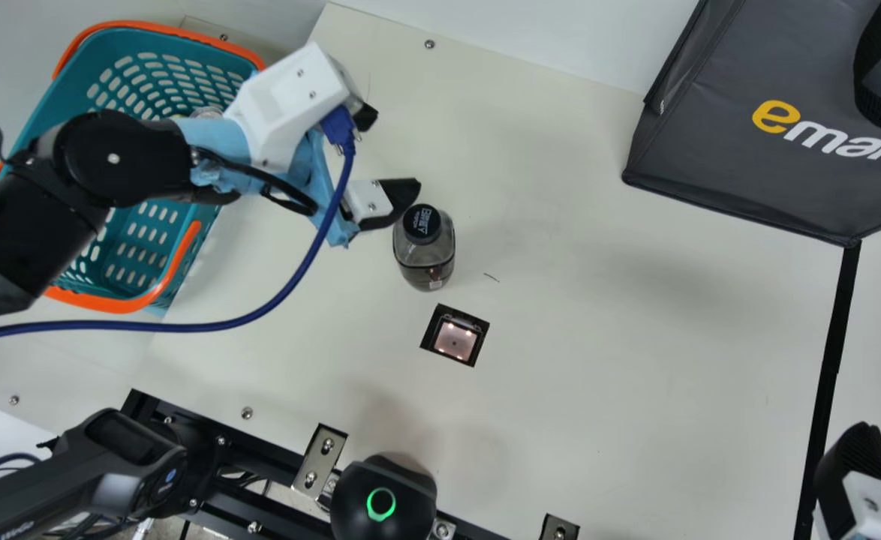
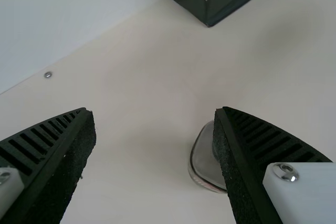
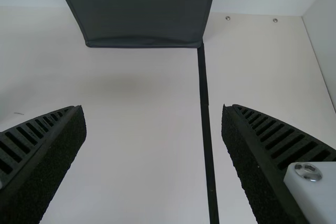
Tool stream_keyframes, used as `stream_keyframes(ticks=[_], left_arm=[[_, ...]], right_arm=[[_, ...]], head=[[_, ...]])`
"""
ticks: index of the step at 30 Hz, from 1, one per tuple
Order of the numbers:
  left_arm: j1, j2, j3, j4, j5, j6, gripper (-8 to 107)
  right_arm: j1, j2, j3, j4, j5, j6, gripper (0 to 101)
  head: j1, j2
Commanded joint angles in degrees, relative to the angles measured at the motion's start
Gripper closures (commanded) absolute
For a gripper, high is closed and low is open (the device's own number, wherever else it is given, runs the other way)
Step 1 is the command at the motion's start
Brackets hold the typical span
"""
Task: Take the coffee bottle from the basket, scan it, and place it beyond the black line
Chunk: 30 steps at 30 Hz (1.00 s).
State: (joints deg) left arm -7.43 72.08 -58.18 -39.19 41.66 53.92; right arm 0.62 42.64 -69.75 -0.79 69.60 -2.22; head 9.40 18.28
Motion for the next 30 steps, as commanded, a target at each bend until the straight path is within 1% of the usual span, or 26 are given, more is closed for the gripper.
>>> stream_keyframes(ticks=[1, 11, 30], left_arm=[[0.4, -0.4, -0.2, 0.3, -0.4, -1.1, 9], [3.1, -3.5, 0.6, 2.6, -1.2, -4.7, 9], [9.0, -7.3, 1.8, 4.8, -1.2, -5.0, 9]], right_arm=[[0.0, 0.0, 0.0, 0.0, 0.0, 0.0, 10], [0.0, 0.0, 0.0, 0.0, 0.0, 0.0, 10], [0.0, 0.0, 0.0, 0.0, -0.1, 0.0, 10]], head=[[-1.5, 0.1], [-1.5, 0.1], [-1.5, 0.1]])
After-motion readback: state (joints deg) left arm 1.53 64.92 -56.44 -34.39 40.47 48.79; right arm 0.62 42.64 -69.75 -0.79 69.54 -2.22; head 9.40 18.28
